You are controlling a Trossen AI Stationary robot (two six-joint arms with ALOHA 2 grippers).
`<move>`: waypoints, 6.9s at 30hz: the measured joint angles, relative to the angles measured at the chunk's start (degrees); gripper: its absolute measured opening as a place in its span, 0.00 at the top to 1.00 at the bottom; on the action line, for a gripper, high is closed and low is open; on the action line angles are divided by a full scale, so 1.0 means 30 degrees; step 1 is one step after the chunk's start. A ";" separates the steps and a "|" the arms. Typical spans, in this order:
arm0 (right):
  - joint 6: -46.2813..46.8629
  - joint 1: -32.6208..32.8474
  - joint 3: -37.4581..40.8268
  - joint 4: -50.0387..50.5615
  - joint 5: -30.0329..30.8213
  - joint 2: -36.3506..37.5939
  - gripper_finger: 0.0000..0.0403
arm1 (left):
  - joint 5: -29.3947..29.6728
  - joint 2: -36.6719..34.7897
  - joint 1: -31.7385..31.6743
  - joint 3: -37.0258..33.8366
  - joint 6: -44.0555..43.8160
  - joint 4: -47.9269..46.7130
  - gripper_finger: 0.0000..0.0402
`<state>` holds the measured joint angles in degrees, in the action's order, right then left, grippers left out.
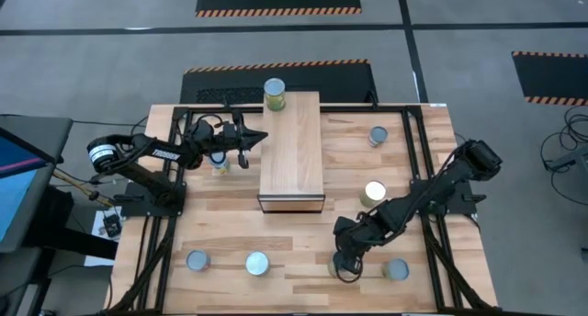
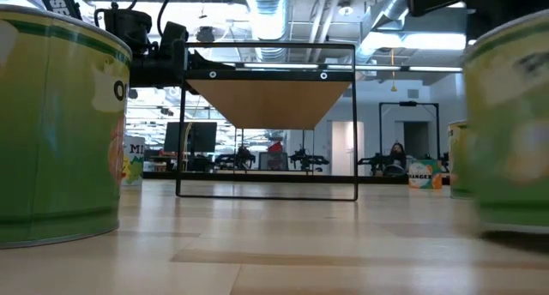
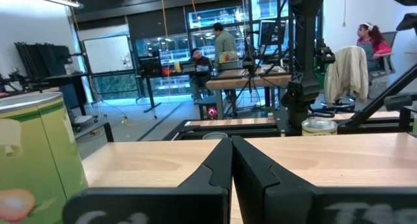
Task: Pick and place cans onto a shelf
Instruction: Put the canned pears aligned with the other canned pears on the shelf
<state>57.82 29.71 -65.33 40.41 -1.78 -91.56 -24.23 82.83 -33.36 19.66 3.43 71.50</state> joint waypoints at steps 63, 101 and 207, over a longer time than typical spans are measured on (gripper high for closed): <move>-2.0298 -2.3226 -2.1583 0.8853 -0.3797 -0.8265 0.97 | 0.0204 -0.0007 0.0015 0.0357 -0.0545 -0.0335 1.00; -2.4932 -2.0692 -2.0858 0.8585 0.0146 -0.4398 0.98 | 0.0204 -0.0002 0.0015 0.0357 -0.0840 -0.0299 1.00; -1.9049 -1.9300 0.5017 -2.2142 0.4208 0.0747 0.99 | 0.0850 -0.0007 0.0007 0.0357 -0.1053 -0.0588 1.00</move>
<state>0.67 -28.19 -50.28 -26.02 10.84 -89.32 -21.68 82.81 -33.34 20.73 0.27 69.74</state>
